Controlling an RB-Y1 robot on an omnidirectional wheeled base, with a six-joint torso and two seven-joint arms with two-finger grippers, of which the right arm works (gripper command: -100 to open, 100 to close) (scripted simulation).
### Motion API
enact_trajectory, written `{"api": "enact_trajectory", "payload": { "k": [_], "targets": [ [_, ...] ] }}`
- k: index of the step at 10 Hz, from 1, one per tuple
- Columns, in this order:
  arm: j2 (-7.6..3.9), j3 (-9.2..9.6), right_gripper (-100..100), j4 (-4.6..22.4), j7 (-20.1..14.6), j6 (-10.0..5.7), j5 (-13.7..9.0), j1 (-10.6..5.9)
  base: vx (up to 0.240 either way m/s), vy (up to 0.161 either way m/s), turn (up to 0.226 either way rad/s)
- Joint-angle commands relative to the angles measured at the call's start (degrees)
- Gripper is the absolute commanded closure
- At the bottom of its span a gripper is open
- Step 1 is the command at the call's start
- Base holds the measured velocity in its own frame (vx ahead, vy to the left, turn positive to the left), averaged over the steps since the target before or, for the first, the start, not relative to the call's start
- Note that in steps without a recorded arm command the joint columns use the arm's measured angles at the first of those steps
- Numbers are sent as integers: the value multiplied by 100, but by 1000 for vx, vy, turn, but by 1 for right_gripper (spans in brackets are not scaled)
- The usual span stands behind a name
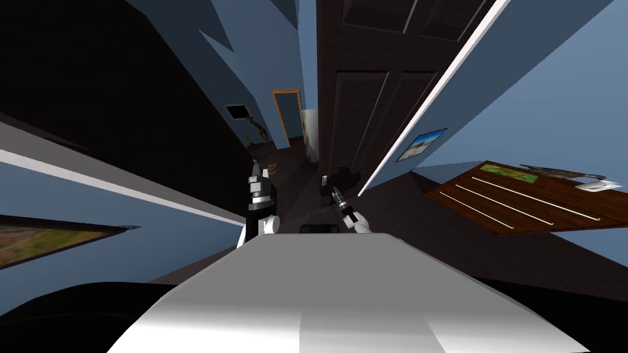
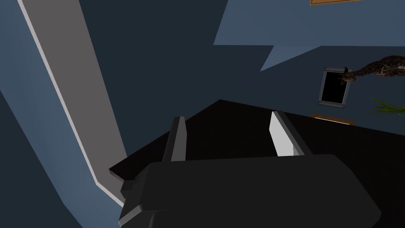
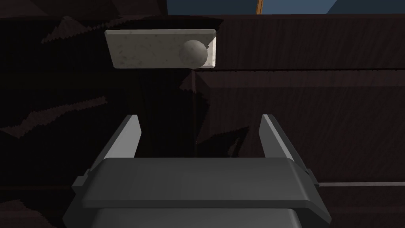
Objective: Push the door open
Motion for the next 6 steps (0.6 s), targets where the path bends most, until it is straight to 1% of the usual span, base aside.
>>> {"api": "enact_trajectory", "payload": {
  "k": [1, 2, 4, 6],
  "targets": [
    [12, -12, -100, 2, 31, 14, -19, -4, 208, 40, 28],
    [25, -25, -100, 14, 58, 20, -36, -10, 207, 45, 40],
    [59, -51, -100, 40, 115, 32, -72, -24, 207, 84, 39],
    [96, -73, -100, 63, 165, 43, -103, -36, 202, 62, 41]
  ]
}}
